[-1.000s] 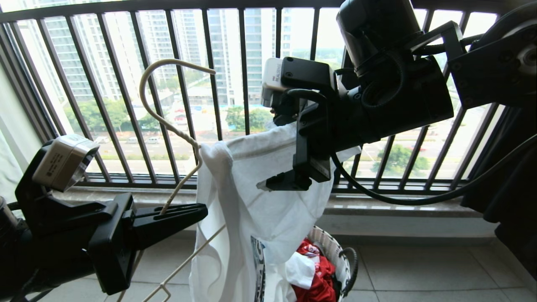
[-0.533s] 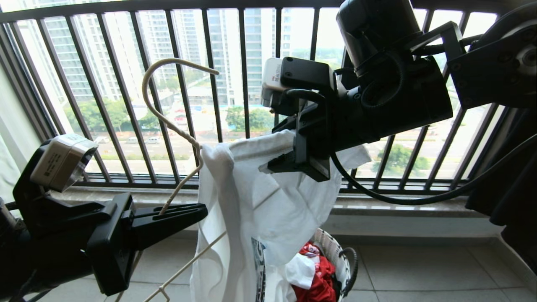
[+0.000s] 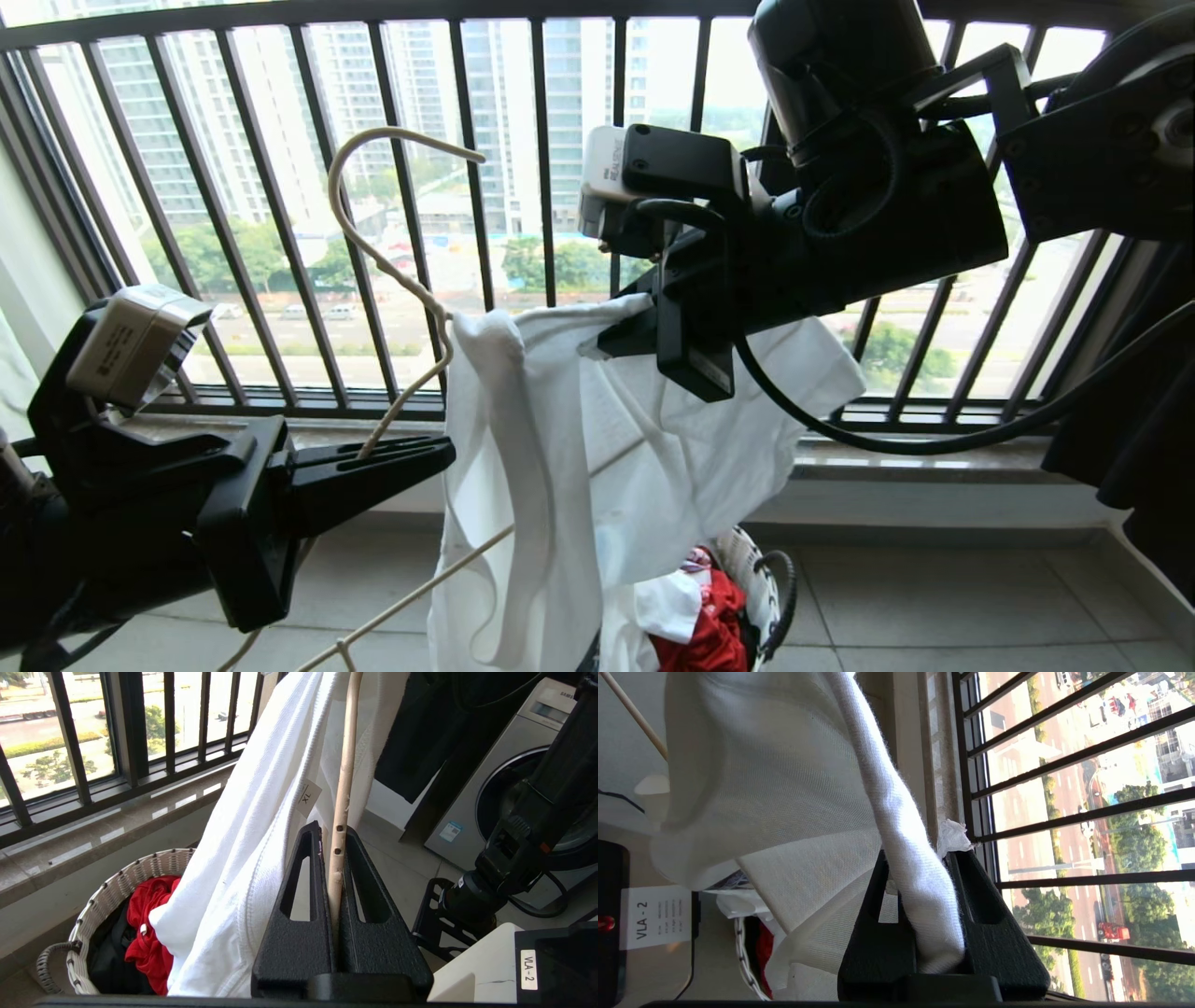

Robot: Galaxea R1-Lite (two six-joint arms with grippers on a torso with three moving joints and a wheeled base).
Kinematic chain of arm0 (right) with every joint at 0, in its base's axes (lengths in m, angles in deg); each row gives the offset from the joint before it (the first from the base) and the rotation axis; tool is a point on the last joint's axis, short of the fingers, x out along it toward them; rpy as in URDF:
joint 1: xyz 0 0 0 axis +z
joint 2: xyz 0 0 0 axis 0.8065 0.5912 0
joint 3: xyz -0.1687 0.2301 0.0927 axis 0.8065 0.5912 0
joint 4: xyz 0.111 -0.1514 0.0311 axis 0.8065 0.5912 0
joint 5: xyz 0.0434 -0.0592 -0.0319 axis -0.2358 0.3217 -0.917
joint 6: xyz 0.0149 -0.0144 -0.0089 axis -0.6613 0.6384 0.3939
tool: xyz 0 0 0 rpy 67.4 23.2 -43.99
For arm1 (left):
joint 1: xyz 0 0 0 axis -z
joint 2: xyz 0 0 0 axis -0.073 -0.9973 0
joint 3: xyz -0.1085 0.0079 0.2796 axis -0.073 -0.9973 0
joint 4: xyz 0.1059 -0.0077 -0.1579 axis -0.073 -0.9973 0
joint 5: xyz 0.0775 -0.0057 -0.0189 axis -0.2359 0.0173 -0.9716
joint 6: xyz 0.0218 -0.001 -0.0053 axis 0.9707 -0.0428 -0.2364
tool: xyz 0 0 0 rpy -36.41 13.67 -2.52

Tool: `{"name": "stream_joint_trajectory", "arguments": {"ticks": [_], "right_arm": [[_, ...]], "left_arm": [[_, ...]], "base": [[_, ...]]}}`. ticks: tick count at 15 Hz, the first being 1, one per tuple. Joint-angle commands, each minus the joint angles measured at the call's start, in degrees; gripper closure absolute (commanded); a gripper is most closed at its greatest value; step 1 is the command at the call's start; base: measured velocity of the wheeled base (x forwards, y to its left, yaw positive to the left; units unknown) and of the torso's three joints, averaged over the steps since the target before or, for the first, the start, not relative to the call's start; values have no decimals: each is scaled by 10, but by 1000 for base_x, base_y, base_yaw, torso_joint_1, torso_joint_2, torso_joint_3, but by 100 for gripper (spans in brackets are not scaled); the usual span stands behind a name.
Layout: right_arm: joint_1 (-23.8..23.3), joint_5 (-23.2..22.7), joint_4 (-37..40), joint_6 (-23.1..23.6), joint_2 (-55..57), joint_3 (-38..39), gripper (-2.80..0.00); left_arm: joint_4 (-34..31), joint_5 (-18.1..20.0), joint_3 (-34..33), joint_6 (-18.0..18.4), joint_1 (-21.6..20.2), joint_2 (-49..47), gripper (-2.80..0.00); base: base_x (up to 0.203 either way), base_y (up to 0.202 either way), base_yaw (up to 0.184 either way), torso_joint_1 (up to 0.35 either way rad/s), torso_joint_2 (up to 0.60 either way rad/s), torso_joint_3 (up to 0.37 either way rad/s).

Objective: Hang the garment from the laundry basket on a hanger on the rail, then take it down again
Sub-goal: Hang the clothes on the clothes rack

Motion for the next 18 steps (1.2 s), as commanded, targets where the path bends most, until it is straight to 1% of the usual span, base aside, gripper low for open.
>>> {"name": "stream_joint_trajectory", "arguments": {"ticks": [1,6,7,8,10,16,18], "right_arm": [[0,-2,1,2,-2,0,0],[0,-2,1,2,-2,0,0],[0,-1,1,2,-2,0,0],[0,-1,1,2,-1,0,0],[0,-1,2,2,-2,0,0],[-11,0,5,2,-13,4,0],[-17,0,6,2,-19,9,0]], "left_arm": [[0,1,6,-1,-4,-7,0],[2,-2,10,1,-11,-13,0],[2,-2,10,1,-12,-13,-46],[2,-2,10,2,-12,-12,-280],[1,-2,13,2,-17,-12,-280],[-1,-2,45,1,-92,26,-280],[-21,-2,56,2,-98,46,-280]], "base": [[0,0,0,0,0,0],[0,0,0,0,0,0],[0,0,0,0,0,0],[0,0,0,0,0,0],[0,0,0,0,0,0],[0,0,0,0,0,0],[0,0,0,0,0,0]]}}
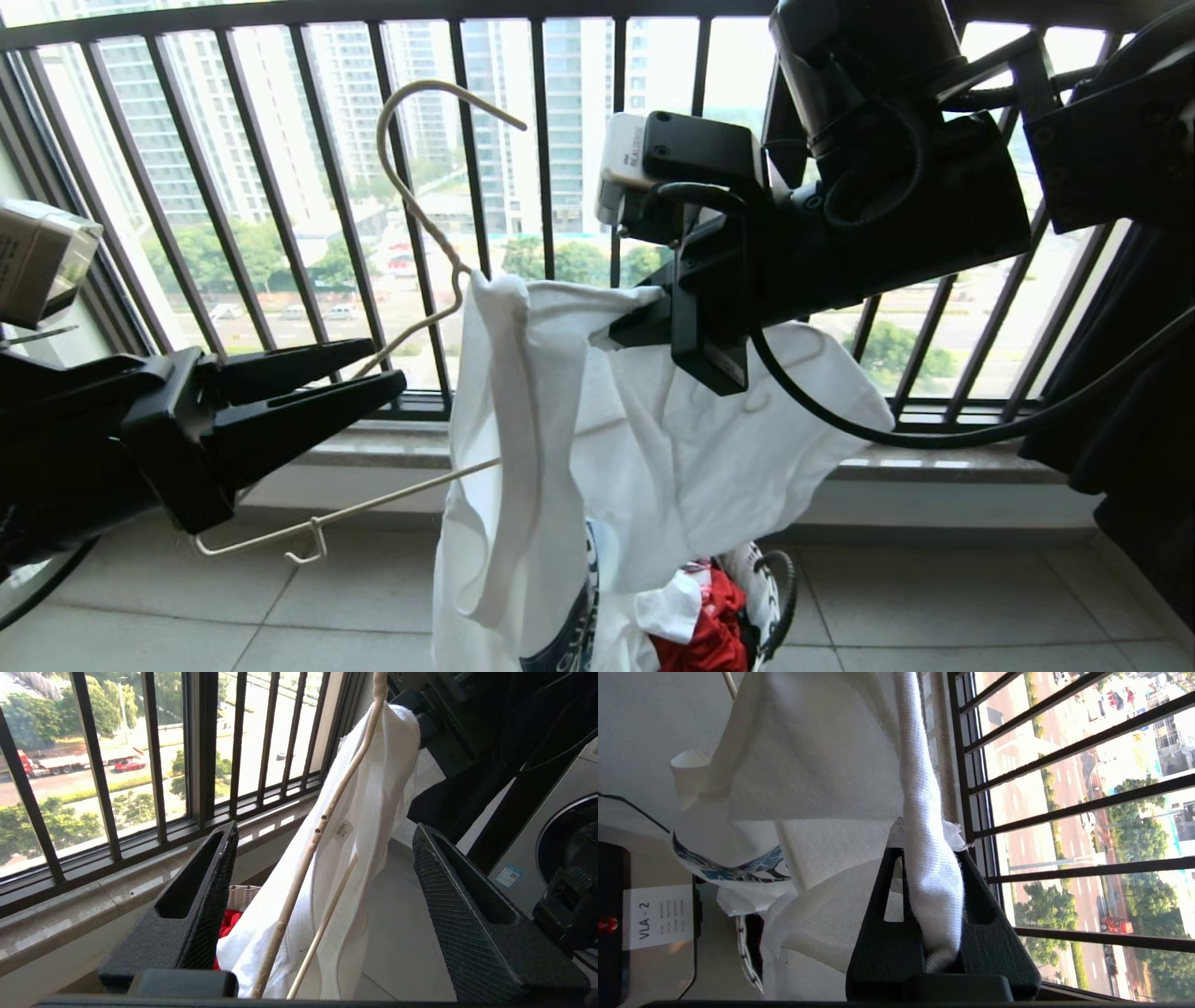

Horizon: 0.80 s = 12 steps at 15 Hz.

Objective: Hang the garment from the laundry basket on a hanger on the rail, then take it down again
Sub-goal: Hang the clothes on the clothes rack

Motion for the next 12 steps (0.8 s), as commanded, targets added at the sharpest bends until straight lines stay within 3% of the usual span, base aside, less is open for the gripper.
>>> {"name": "stream_joint_trajectory", "arguments": {"ticks": [1,7,9,11,12], "right_arm": [[-5,0,4,4,-10,7,0],[-30,3,2,3,-19,21,0],[-47,4,1,2,-17,21,0],[-54,6,0,-6,-16,19,0],[-55,7,-1,-7,-16,18,0]], "left_arm": [[-31,2,20,-1,-10,32,-280],[-62,1,64,-4,-77,59,-280],[-102,1,87,-5,-92,60,-280],[-151,0,112,-5,-104,63,0],[-166,0,119,-5,-104,65,0]], "base": [[0,0,0,0,0,0],[0,0,0,0,0,0],[0,0,0,0,0,0],[0,0,0,0,0,0],[0,0,0,0,0,0]]}}
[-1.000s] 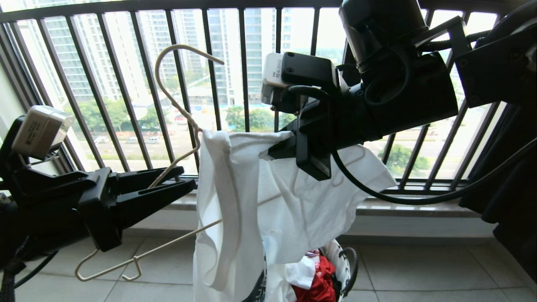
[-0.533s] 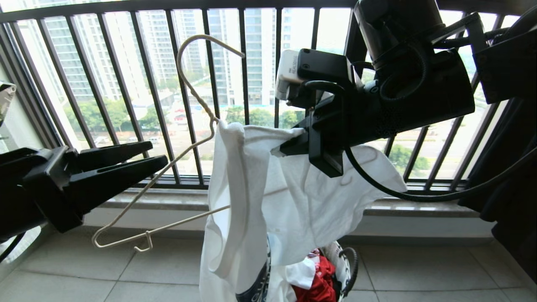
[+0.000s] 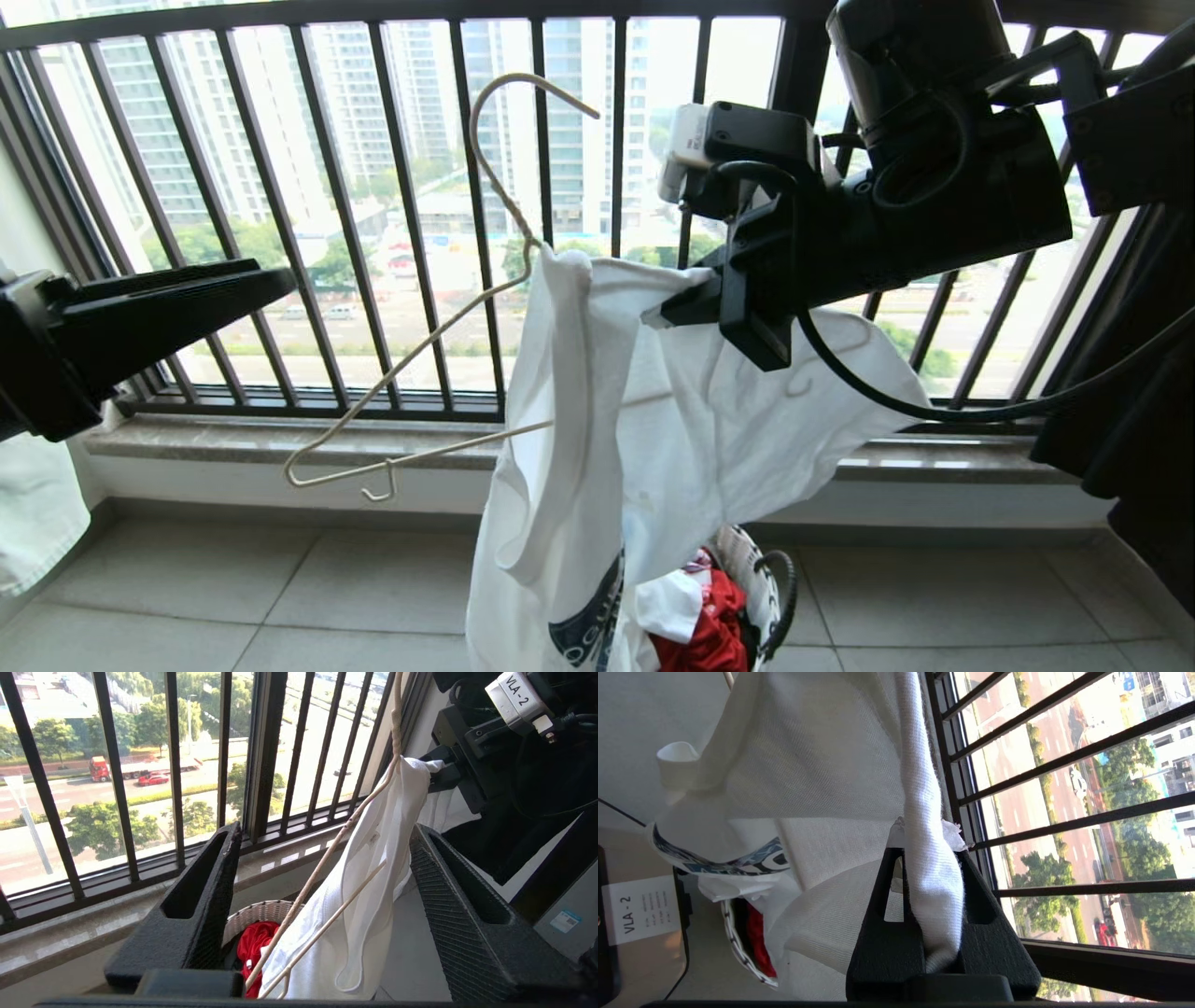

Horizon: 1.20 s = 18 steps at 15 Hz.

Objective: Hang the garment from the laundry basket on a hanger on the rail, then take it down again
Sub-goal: Hang the clothes on the clothes rack

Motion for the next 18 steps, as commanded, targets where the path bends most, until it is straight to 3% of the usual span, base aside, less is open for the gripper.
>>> {"name": "stream_joint_trajectory", "arguments": {"ticks": [1,4,7,9,12,15,16,17,18], "right_arm": [[-2,6,0,2,2,-4,0],[-11,29,-4,1,6,-16,0],[-19,52,-56,-22,19,-21,0],[-23,54,-62,-26,20,-21,0],[-31,61,-92,-34,22,-21,0],[-41,61,-97,-41,17,-21,0],[-41,61,-97,-41,13,-21,0],[-41,61,-97,-43,9,-21,0],[-41,61,-97,-48,8,-22,0]], "left_arm": [[-32,2,25,-1,-5,7,0],[-150,-20,90,-1,-5,3,0],[-328,-39,173,-1,4,-2,0],[-416,-44,205,-1,55,-15,0],[-457,-63,196,0,142,-32,0],[-460,-105,167,6,186,-99,0],[-438,-111,149,5,190,-115,-101],[-390,-115,127,4,192,-128,-280],[-343,-117,107,2,193,-144,-280]], "base": [[0,0,0,0,0,0],[0,0,0,0,0,0],[0,0,0,0,0,0],[0,0,0,0,0,0],[0,0,0,0,0,0],[0,0,0,0,0,0],[0,0,0,0,0,0],[0,0,0,0,0,0],[0,0,0,0,0,0]]}}
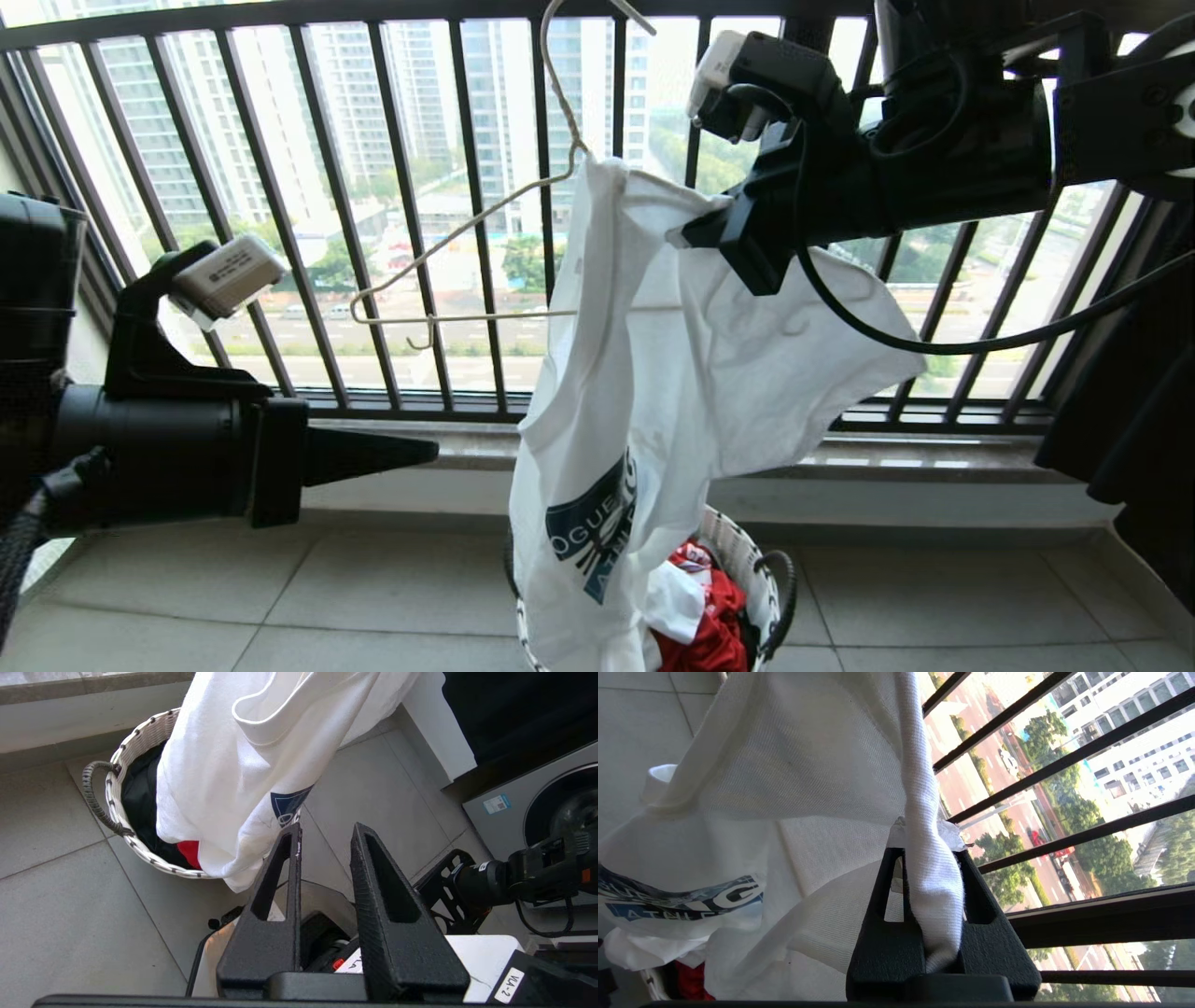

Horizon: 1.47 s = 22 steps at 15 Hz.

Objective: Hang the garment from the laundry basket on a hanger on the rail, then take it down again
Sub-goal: Hang the clothes on the clothes rack

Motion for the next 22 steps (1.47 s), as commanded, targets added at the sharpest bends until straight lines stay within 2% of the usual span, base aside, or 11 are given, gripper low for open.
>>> {"name": "stream_joint_trajectory", "arguments": {"ticks": [1,6,7,12,15,16,22], "right_arm": [[0,-1,1,-1,-8,-1,0],[4,-2,3,-2,-16,0,0],[7,-2,4,-2,-21,1,0],[35,-2,6,-20,-30,4,0],[52,-1,6,-21,-31,5,0],[53,-1,7,-21,-33,5,0],[66,-1,7,-21,-39,7,0]], "left_arm": [[89,-4,-40,-9,5,-56,-280],[273,-23,-101,-65,5,-79,-280],[290,-27,-107,-68,5,-89,-280],[308,-37,-108,-72,7,-112,-280],[362,-42,-121,-75,7,-126,-280],[370,-57,-122,-75,7,-131,-280],[372,-66,-123,-72,10,-144,-280]], "base": [[0,0,0,0,0,0],[0,0,0,0,0,0],[0,0,0,0,0,0],[0,0,0,0,0,0],[0,0,0,0,0,0],[0,0,0,0,0,0],[0,0,0,0,0,0]]}}
